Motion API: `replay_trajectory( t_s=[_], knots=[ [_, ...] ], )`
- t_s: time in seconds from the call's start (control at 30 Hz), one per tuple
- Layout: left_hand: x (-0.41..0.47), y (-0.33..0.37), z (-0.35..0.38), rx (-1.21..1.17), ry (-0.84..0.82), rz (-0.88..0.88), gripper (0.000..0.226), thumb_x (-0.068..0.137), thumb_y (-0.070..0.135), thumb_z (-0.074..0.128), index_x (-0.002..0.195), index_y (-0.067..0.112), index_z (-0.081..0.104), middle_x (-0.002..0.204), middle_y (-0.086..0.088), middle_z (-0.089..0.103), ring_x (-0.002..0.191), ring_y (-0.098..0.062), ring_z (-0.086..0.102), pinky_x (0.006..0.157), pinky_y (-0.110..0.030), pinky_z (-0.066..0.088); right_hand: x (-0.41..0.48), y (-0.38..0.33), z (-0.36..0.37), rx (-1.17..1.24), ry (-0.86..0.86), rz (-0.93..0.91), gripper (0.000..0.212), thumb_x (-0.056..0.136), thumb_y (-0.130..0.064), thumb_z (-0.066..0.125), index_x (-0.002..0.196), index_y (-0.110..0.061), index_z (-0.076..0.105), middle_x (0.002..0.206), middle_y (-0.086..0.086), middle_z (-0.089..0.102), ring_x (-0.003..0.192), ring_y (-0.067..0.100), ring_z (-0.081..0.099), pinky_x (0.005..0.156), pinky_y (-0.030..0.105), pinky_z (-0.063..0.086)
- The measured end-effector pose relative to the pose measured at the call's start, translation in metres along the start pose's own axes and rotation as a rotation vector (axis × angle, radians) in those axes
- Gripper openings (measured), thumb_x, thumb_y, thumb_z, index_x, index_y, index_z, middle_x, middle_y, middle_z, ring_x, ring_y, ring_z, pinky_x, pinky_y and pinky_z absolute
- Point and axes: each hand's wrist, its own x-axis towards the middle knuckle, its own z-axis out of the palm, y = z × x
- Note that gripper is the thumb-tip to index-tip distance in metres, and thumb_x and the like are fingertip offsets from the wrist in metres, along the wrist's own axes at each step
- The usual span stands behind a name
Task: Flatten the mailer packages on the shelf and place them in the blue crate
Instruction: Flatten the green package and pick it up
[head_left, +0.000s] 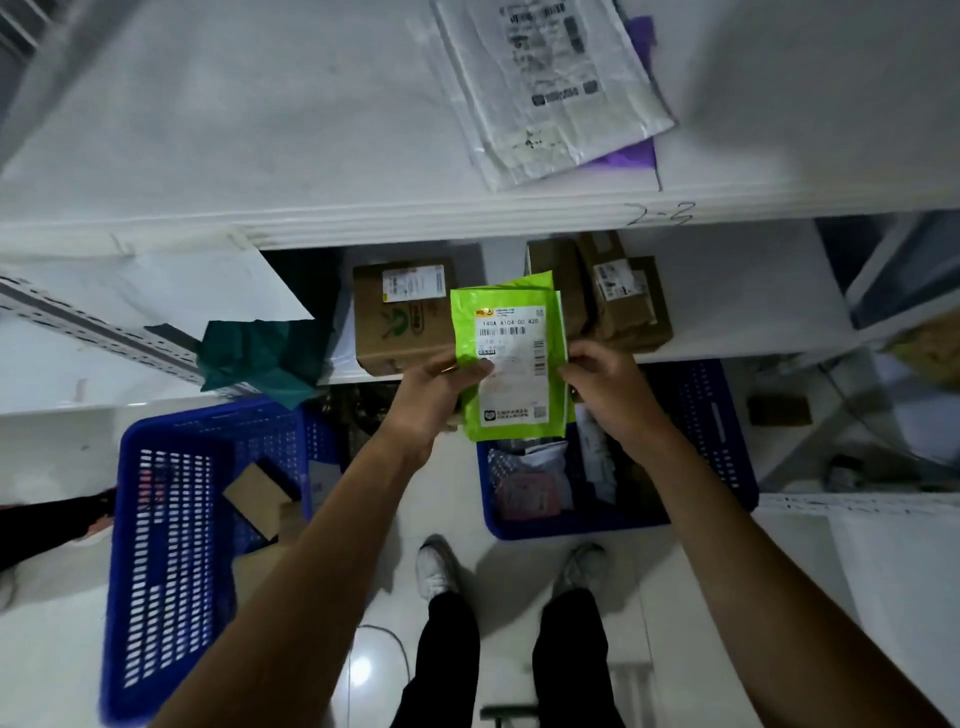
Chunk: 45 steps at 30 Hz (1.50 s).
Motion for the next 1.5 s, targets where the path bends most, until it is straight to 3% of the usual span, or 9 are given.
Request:
replay_trajectory(
  t_s=[0.23, 0.37, 0.53, 0.67, 0.8, 0.9, 1.07, 1.2, 1.5],
  knots=[
    [0.023, -0.066, 0.04, 0.126, -0.029, -0.028, 0.02, 0.094, -0.007, 0.059, 0.09, 0.008, 0.071, 0.062, 0.01, 0.07, 0.056, 0.0, 0.064, 0.055, -0.014, 0.049, 0.004, 0.088, -0.024, -0.023, 0.038, 0.159, 0.015, 0.095, -0.007, 0.057, 0.098, -0.007, 0.071, 0.093, 0.006, 0.074, 0.084, 0.017, 0.069, 0.077, 0.032, 0.053],
    [0.041, -0.129, 0.062, 0.283, -0.037, -0.114, 0.023, 0.081, 0.009, 0.069, 0.062, 0.02, 0.071, 0.055, 0.007, 0.064, 0.061, -0.012, 0.057, 0.068, -0.031, 0.045, 0.001, 0.145, -0.033, -0.104, 0.007, 0.23, 0.02, 0.094, -0.003, 0.053, 0.078, -0.009, 0.063, 0.073, 0.013, 0.064, 0.067, 0.023, 0.061, 0.058, 0.029, 0.041],
    [0.05, -0.209, 0.096, 0.336, -0.185, -0.168, 0.024, 0.089, 0.007, 0.069, 0.069, 0.02, 0.062, 0.053, 0.015, 0.061, 0.05, 0.008, 0.053, 0.06, -0.022, 0.042, 0.006, 0.224, -0.042, -0.169, 0.015, 0.318, 0.025, 0.092, -0.004, 0.053, 0.071, -0.017, 0.06, 0.066, 0.01, 0.059, 0.061, 0.011, 0.054, 0.057, 0.028, 0.037],
    [0.075, -0.256, 0.109, 0.142, -0.072, -0.246, 0.024, 0.082, -0.002, 0.077, 0.091, 0.017, 0.066, 0.072, 0.003, 0.068, 0.063, -0.007, 0.064, 0.059, -0.016, 0.051, 0.027, 0.283, -0.044, -0.245, -0.083, 0.306, 0.028, 0.095, -0.003, 0.056, 0.076, -0.022, 0.064, 0.066, 0.003, 0.062, 0.056, 0.002, 0.052, 0.055, 0.025, 0.037],
    [0.105, -0.297, 0.11, 0.197, 0.004, -0.214, 0.021, 0.083, 0.005, 0.079, 0.093, 0.02, 0.07, 0.077, -0.001, 0.07, 0.072, -0.019, 0.063, 0.068, -0.04, 0.058, 0.059, 0.33, -0.034, -0.297, -0.178, 0.294, 0.032, 0.1, -0.003, 0.052, 0.086, -0.029, 0.064, 0.076, 0.01, 0.066, 0.058, 0.013, 0.05, 0.053, 0.027, 0.034],
    [0.131, -0.319, 0.106, 0.255, -0.044, -0.179, 0.015, 0.088, 0.001, 0.072, 0.091, 0.015, 0.069, 0.081, 0.001, 0.068, 0.071, -0.01, 0.062, 0.066, -0.024, 0.055, 0.087, 0.363, -0.021, -0.364, -0.215, 0.284, 0.028, 0.101, -0.014, 0.052, 0.087, -0.035, 0.065, 0.068, -0.009, 0.062, 0.052, 0.011, 0.051, 0.052, 0.028, 0.037],
    [0.187, -0.36, 0.096, 0.234, -0.012, -0.257, 0.01, 0.09, 0.002, 0.07, 0.095, 0.01, 0.071, 0.085, -0.004, 0.071, 0.071, -0.012, 0.067, 0.07, -0.028, 0.06, 0.133, 0.405, -0.006, -0.3, -0.152, 0.299, 0.01, 0.098, -0.029, 0.062, 0.107, -0.033, 0.065, 0.102, -0.001, 0.069, 0.084, 0.015, 0.067, 0.068, 0.032, 0.054],
    [0.22, -0.392, 0.086, 0.204, 0.11, -0.306, 0.013, 0.092, 0.0, 0.068, 0.098, 0.012, 0.069, 0.096, -0.013, 0.07, 0.076, -0.022, 0.066, 0.071, -0.032, 0.058, 0.163, 0.453, 0.011, -0.129, -0.107, 0.555, 0.041, 0.083, -0.051, 0.075, 0.095, -0.015, 0.06, 0.099, 0.006, 0.066, 0.094, 0.024, 0.066, 0.091, 0.04, 0.053],
    [0.277, -0.49, 0.08, 0.707, 0.134, -0.436, 0.014, 0.09, 0.012, 0.059, 0.099, 0.009, 0.068, 0.099, -0.023, 0.071, 0.092, -0.041, 0.069, 0.067, -0.042, 0.052, 0.195, 0.551, 0.071, -0.255, -0.16, 0.666, 0.011, 0.088, -0.009, 0.062, 0.093, -0.007, 0.071, 0.1, 0.021, 0.072, 0.096, 0.038, 0.068, 0.081, 0.052, 0.056]
  ],
)
